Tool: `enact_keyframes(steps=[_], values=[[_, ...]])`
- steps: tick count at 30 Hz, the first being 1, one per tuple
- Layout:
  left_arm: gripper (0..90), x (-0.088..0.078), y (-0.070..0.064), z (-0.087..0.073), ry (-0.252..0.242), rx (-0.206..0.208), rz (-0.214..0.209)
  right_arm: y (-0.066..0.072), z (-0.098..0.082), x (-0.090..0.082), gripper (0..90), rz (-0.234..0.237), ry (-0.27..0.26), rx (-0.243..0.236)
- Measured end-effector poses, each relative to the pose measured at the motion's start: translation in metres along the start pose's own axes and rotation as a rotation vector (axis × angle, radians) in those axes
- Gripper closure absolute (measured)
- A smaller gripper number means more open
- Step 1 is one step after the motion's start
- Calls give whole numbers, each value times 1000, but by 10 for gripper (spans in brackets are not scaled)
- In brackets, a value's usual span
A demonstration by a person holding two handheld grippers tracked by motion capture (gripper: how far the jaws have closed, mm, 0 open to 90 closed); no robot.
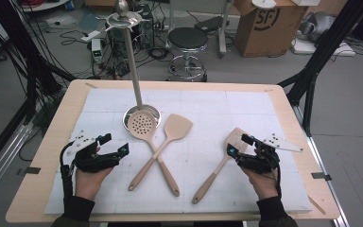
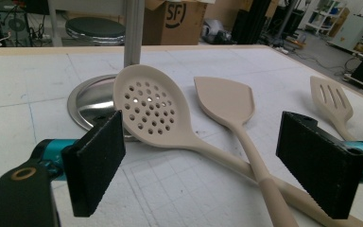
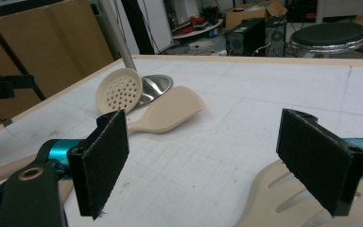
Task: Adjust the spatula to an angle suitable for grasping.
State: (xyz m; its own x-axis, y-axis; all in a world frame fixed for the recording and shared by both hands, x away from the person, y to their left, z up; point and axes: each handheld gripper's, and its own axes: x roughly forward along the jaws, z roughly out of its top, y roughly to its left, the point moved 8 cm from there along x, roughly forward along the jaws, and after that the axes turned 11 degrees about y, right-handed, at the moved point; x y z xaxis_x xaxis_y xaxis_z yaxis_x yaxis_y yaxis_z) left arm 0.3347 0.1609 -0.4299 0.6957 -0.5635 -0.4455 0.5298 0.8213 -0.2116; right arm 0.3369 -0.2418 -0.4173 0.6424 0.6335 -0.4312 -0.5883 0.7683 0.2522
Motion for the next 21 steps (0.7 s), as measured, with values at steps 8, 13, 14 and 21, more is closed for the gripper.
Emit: enact_keyframes(steps=[8,13,14,21], values=[[173,-2,2,-4,-6,-7,4,22,6,8,279,58,-1,-39],[175,-1,4,-6,0,-4,13,35,9,17,391,108,16,-46],[175,-1,4,-6,-1,-4,13,39,9,19,408,116,23,-49],[175,-1,3,-6,-13,9,2,56,12,29,493,248,33,19]])
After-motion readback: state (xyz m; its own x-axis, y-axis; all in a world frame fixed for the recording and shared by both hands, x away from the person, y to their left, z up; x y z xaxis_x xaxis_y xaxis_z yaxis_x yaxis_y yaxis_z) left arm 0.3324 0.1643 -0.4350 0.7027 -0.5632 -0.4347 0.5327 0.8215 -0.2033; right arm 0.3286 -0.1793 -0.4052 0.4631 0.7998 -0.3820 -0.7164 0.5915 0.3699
